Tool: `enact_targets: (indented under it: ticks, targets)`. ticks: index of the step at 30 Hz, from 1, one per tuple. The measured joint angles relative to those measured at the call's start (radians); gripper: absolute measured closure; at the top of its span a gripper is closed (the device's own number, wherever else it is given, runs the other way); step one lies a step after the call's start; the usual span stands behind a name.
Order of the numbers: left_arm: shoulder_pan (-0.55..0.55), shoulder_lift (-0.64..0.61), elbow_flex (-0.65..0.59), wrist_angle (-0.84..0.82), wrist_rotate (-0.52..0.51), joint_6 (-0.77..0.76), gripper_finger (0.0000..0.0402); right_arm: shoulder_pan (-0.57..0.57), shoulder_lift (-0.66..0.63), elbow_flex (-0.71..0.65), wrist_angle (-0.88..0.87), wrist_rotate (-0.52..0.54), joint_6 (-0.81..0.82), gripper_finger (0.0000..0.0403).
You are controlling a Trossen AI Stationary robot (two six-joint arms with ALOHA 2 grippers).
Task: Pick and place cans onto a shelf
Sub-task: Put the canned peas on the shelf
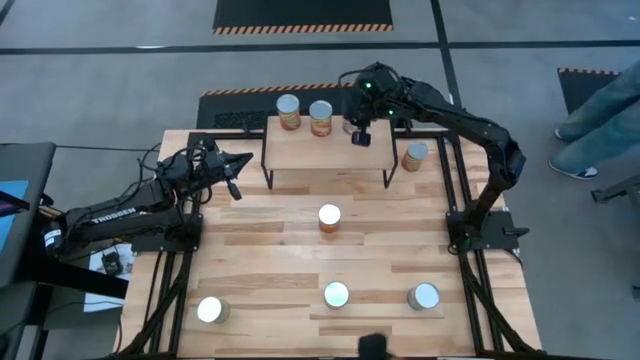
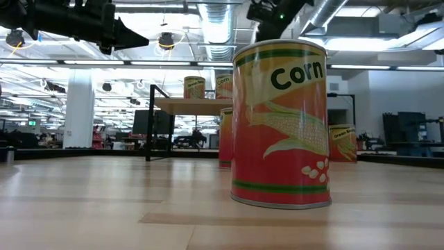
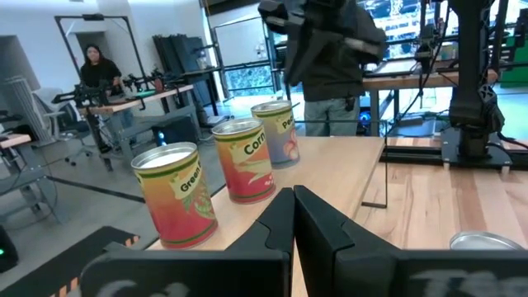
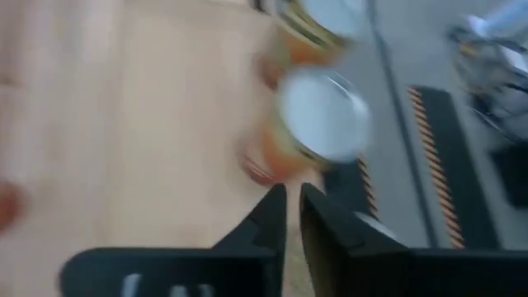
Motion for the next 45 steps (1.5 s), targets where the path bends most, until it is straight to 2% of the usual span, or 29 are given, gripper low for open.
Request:
enact_targets:
  ticks: [3,5,11,15,18,27,40,45]
  targets:
    - [0.0,0.0,0.0,0.0,0.0,0.0,0.0401,0.03,0.004,0.0,0.0,-0.124,0.045,0.0387]
    - [0.0,0.0,0.0,-0.001,0.0,0.0,0.0401,0.056,0.004,-0.011,0.033,-0.201,0.082,0.0393]
    - [0.0,0.0,0.0,-0.006,0.001,0.019,0.0401,0.112,0.016,-0.073,0.157,-0.207,0.201,0.039]
    - [0.0,0.0,0.0,-0.007,0.001,0.018,0.0401,0.137,0.087,-0.083,0.203,-0.111,0.295,0.0397]
    - [0.0,0.0,0.0,-0.008,0.002,0.018,0.0401,0.149,0.135,-0.083,0.232,-0.007,0.306,0.0392]
    - [0.0,0.0,0.0,-0.018,-0.001,0.019,0.0401,0.124,0.201,-0.082,0.268,0.184,0.35,0.0397]
    - [0.0,0.0,0.0,-0.018,-0.004,0.022,0.0401,0.076,0.201,-0.082,0.34,0.187,0.364,0.0392]
    - [0.0,0.0,0.0,-0.018,-0.004,0.023,0.0401,0.095,0.192,-0.082,0.346,0.172,0.338,0.0392]
